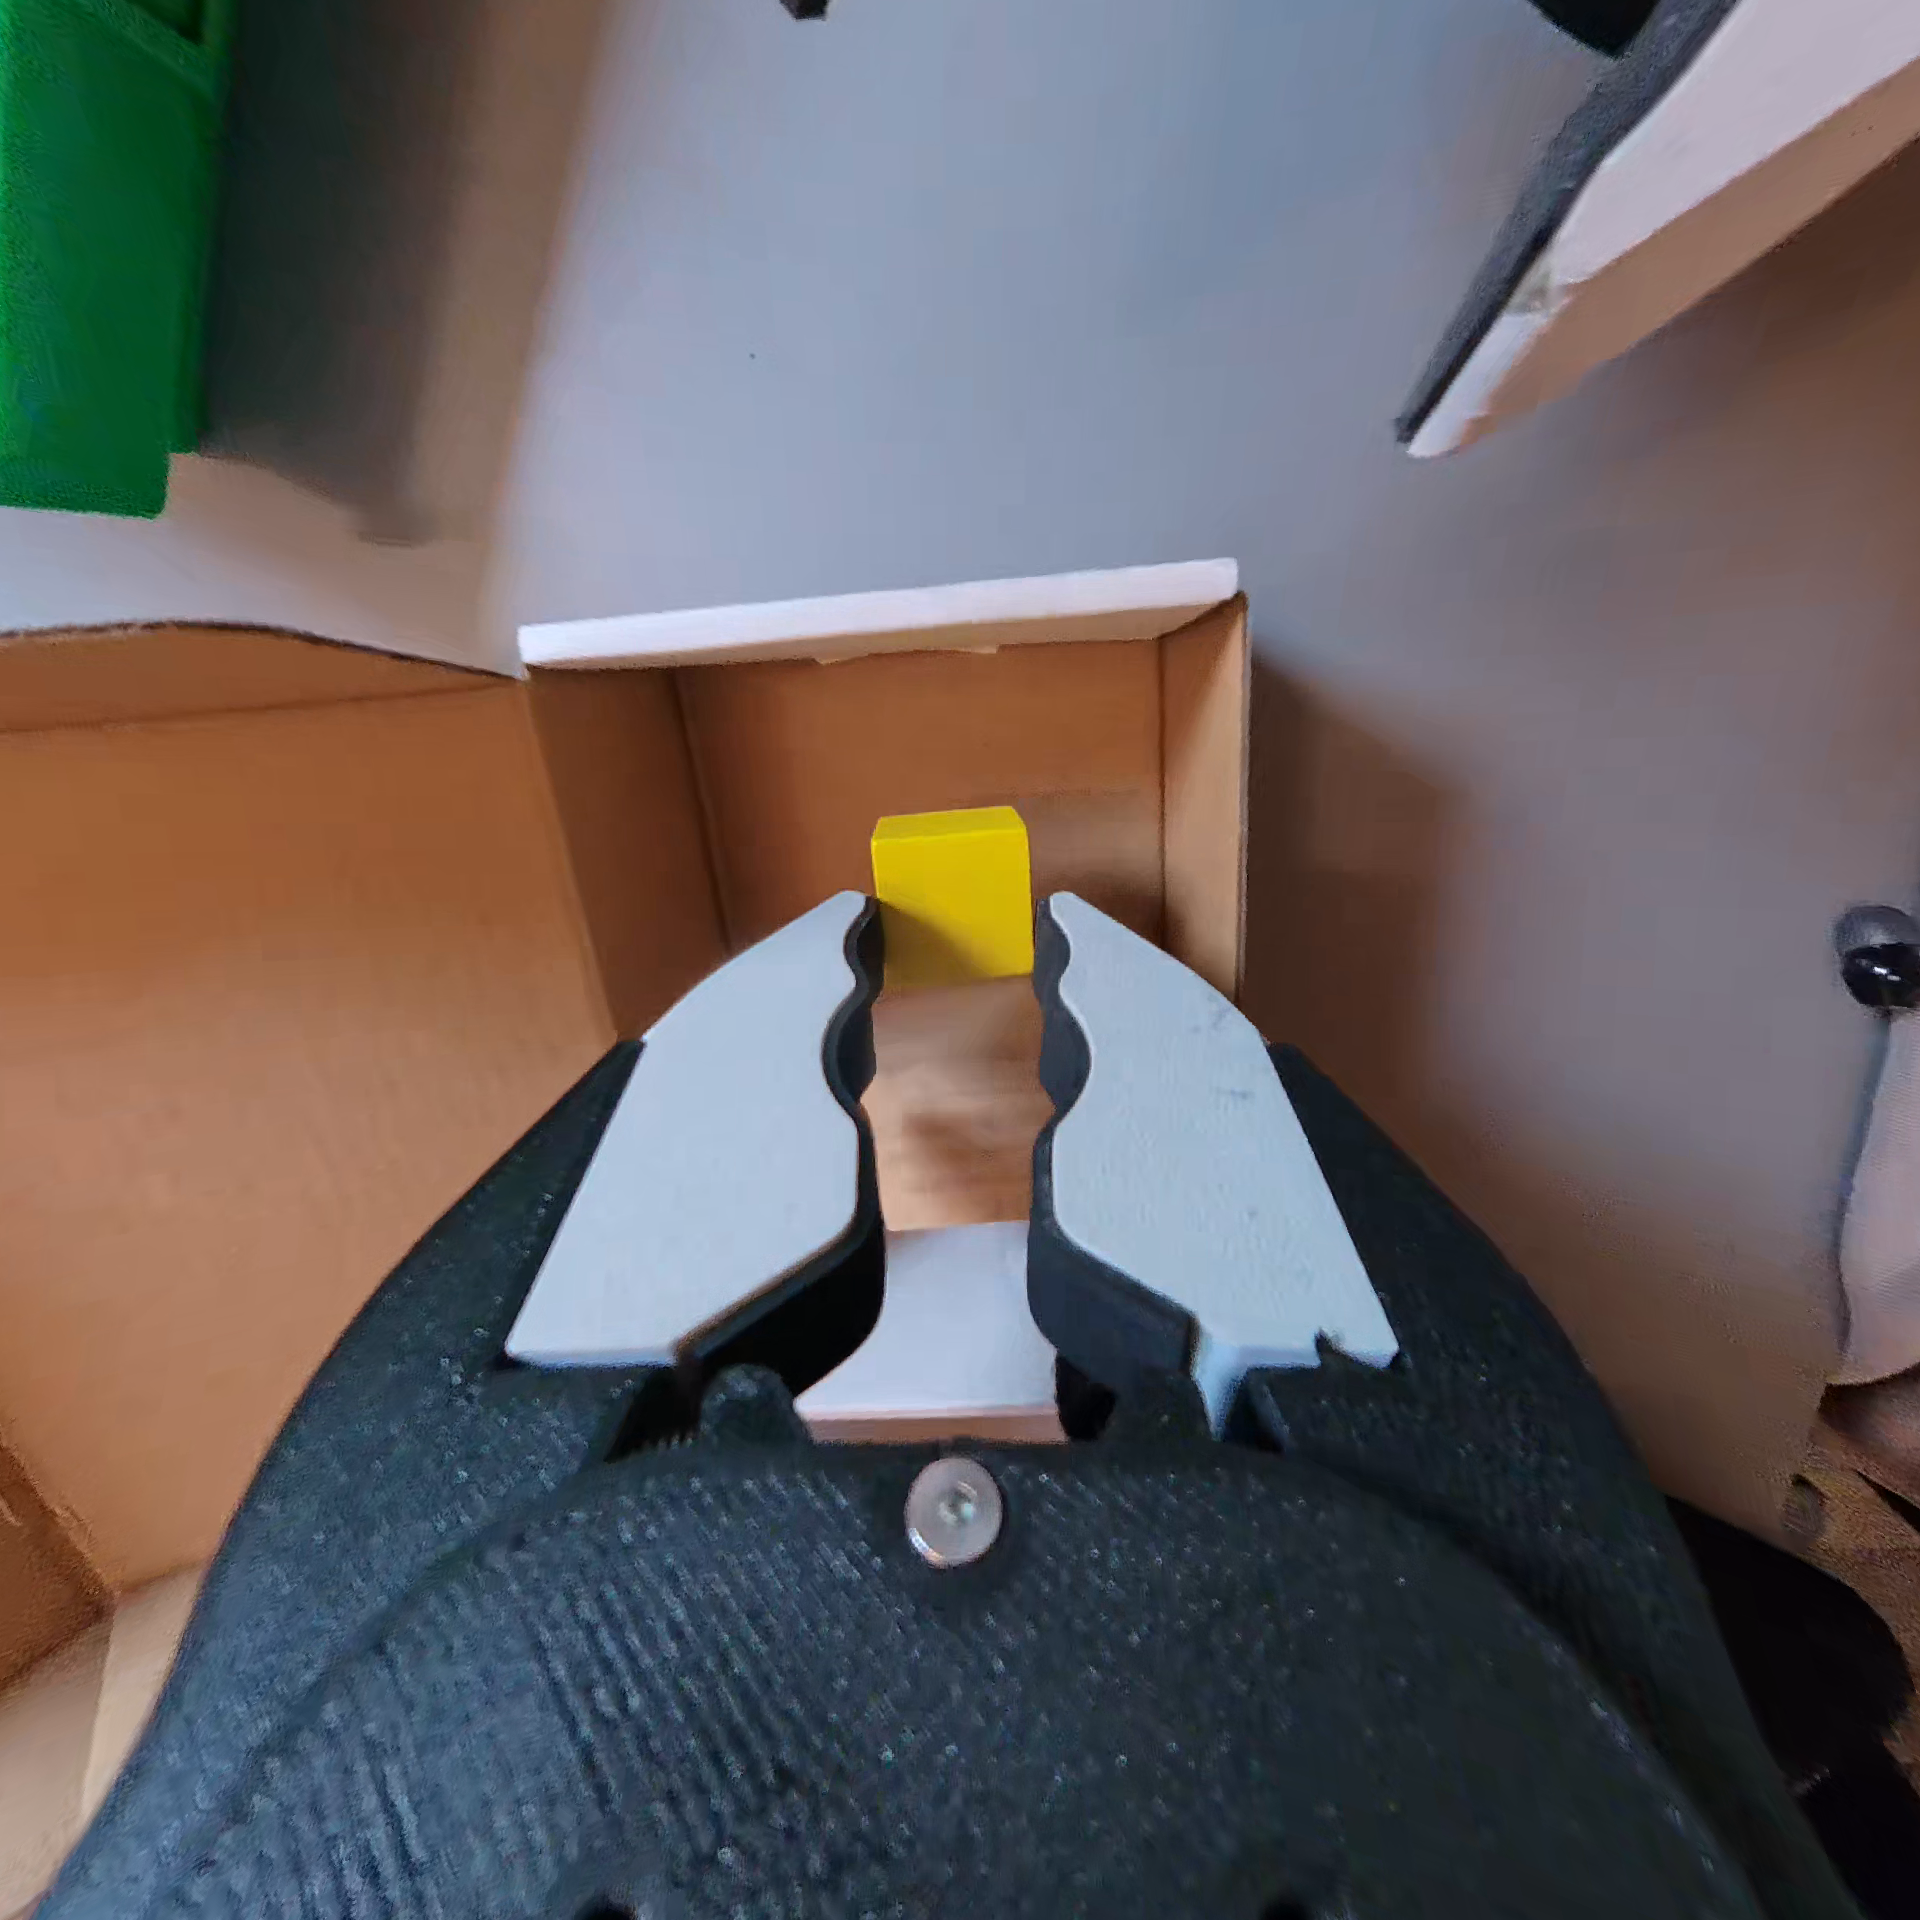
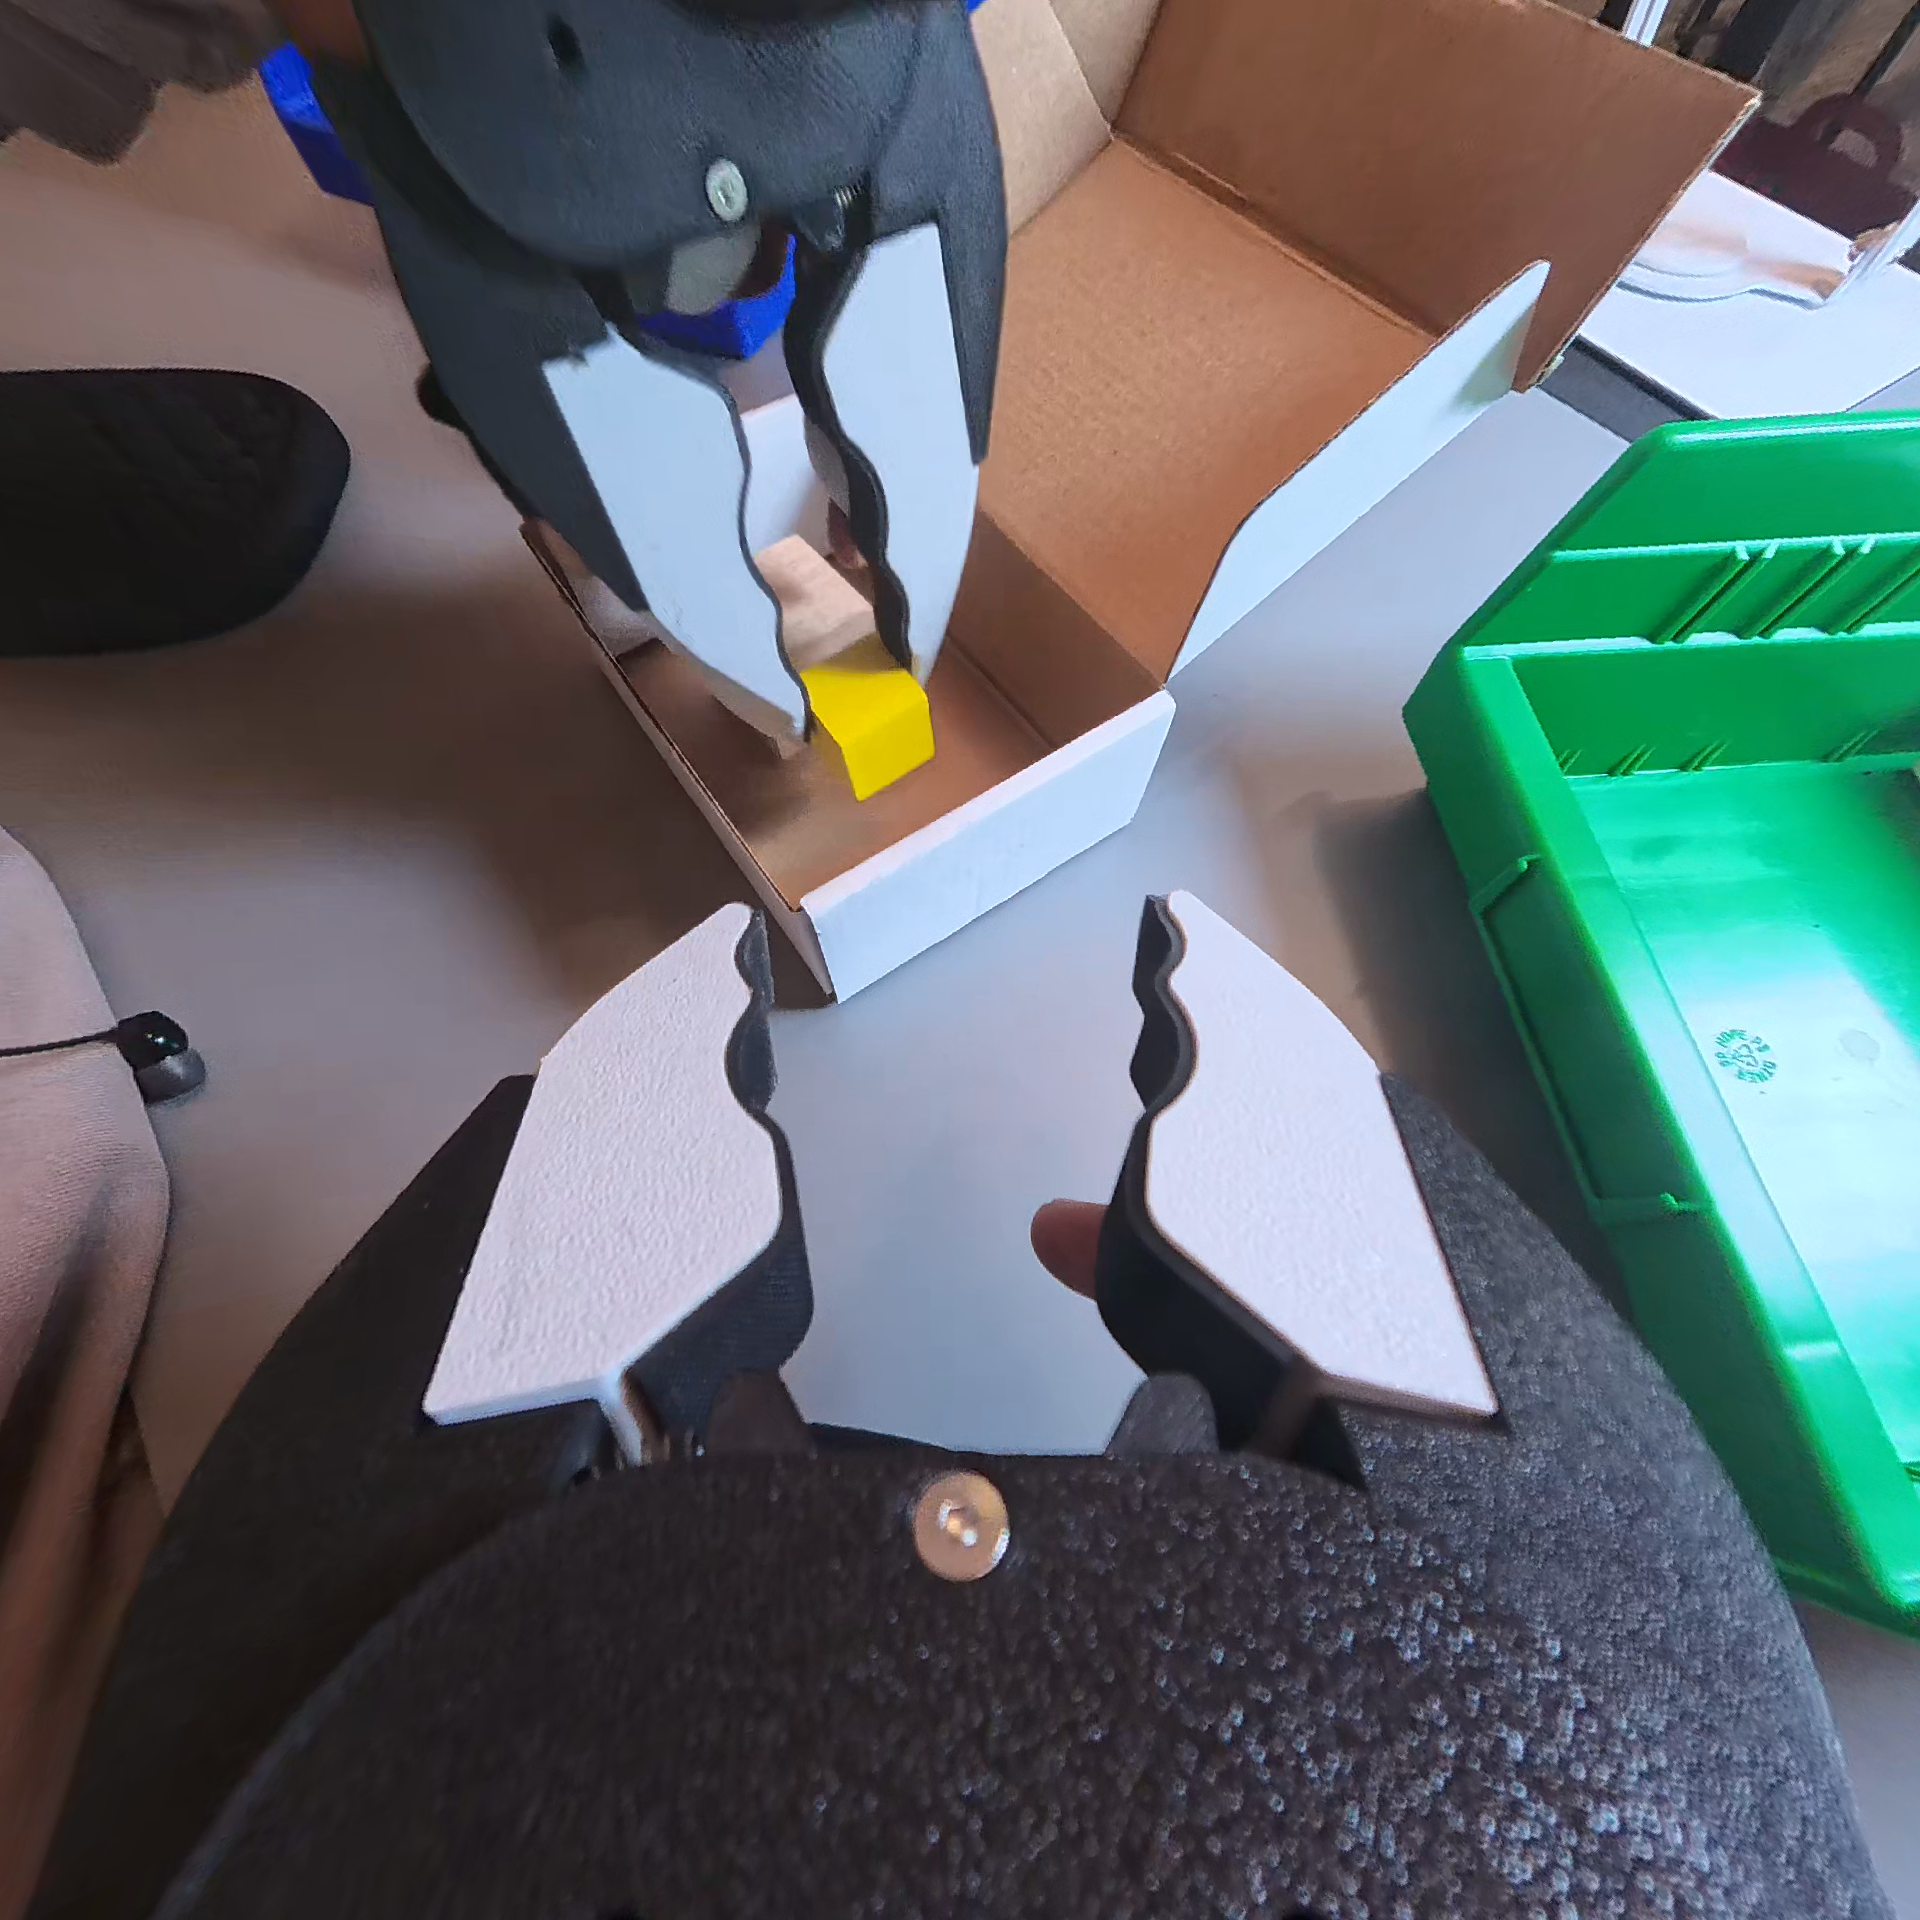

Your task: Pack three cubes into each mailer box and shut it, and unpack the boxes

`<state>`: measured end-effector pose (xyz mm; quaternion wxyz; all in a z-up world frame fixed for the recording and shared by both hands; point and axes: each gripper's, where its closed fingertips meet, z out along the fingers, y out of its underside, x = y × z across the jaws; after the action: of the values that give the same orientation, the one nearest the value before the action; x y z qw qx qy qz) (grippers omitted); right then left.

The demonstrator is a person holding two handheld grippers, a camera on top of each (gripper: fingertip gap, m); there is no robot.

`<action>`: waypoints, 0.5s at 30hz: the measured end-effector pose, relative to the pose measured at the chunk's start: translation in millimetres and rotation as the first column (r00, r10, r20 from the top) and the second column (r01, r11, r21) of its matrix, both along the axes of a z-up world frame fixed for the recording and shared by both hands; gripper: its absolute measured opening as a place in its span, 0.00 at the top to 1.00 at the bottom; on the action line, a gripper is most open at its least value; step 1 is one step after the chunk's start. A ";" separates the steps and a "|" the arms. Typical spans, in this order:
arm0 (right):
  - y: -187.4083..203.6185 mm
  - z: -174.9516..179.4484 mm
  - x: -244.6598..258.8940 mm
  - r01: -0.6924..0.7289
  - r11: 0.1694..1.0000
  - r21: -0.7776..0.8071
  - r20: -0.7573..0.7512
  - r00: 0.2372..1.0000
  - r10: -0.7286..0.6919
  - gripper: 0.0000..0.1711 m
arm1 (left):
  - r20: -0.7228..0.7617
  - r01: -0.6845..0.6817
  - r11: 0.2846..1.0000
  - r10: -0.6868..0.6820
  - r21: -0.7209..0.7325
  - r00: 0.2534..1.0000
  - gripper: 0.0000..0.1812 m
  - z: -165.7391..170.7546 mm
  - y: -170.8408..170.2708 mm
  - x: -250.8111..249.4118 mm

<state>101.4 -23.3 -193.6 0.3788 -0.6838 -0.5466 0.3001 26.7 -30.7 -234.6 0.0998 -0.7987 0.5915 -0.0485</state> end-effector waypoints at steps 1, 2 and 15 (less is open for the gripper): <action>0.5 0.2 0.8 0.001 1.000 0.000 -0.003 1.000 -0.001 0.61 | -0.013 0.004 1.000 -0.003 0.011 1.000 0.85 -3.3 3.0 -0.1; 1.1 0.3 1.4 0.003 1.000 -0.002 -0.005 1.000 -0.003 0.61 | -0.025 0.008 1.000 -0.008 0.009 1.000 0.85 -6.7 3.8 -0.6; 2.3 -3.3 2.8 0.005 1.000 -0.003 0.002 1.000 -0.005 0.61 | 0.047 -0.076 0.994 0.073 0.078 0.996 0.72 4.9 3.0 -20.7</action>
<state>104.2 -21.0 -196.8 0.3782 -0.6861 -0.5446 0.2994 6.0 -27.7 -229.7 0.1464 -0.8143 0.5604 -0.0386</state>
